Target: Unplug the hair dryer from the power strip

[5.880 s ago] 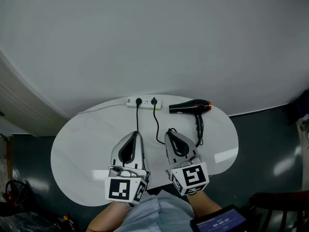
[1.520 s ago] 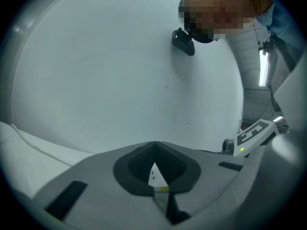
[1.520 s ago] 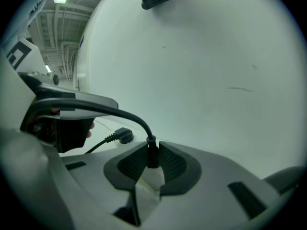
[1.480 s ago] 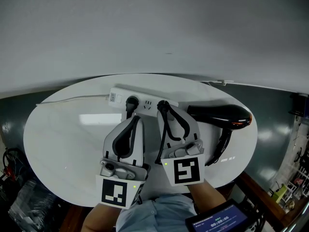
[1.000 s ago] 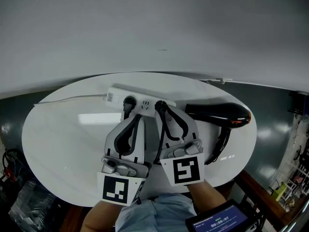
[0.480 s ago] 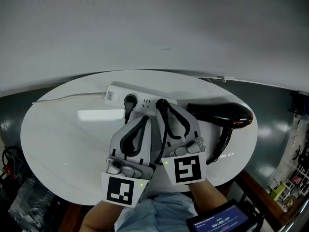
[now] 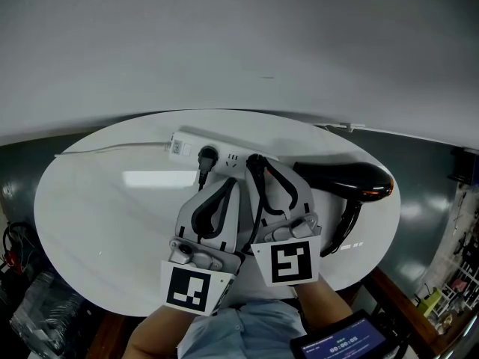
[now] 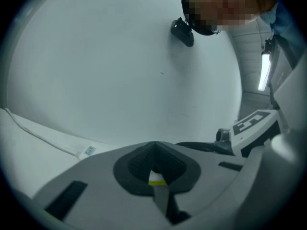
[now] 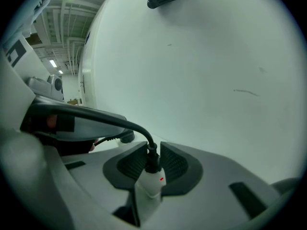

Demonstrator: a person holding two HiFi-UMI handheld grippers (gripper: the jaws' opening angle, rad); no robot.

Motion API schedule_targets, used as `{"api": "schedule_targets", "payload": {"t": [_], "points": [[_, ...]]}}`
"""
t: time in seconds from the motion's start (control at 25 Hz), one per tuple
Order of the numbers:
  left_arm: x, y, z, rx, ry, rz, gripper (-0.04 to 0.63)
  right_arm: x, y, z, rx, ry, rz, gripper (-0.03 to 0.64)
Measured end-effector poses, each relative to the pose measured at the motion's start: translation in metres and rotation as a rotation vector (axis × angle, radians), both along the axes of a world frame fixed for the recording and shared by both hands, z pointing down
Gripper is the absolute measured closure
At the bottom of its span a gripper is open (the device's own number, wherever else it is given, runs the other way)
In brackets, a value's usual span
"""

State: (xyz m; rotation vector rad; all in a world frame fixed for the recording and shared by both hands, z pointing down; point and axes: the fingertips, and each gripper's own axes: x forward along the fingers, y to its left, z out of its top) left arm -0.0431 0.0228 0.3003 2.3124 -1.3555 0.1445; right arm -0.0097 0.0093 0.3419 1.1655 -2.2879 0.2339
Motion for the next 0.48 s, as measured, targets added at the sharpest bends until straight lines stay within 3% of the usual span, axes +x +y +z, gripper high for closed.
{"api": "schedule_targets", "payload": {"t": [0.48], "points": [[0.01,0.001,0.031,-0.09,0.003,0.024,0.597,0.0,0.01,-0.009,-0.025,0.002,-0.032,0.561]]}}
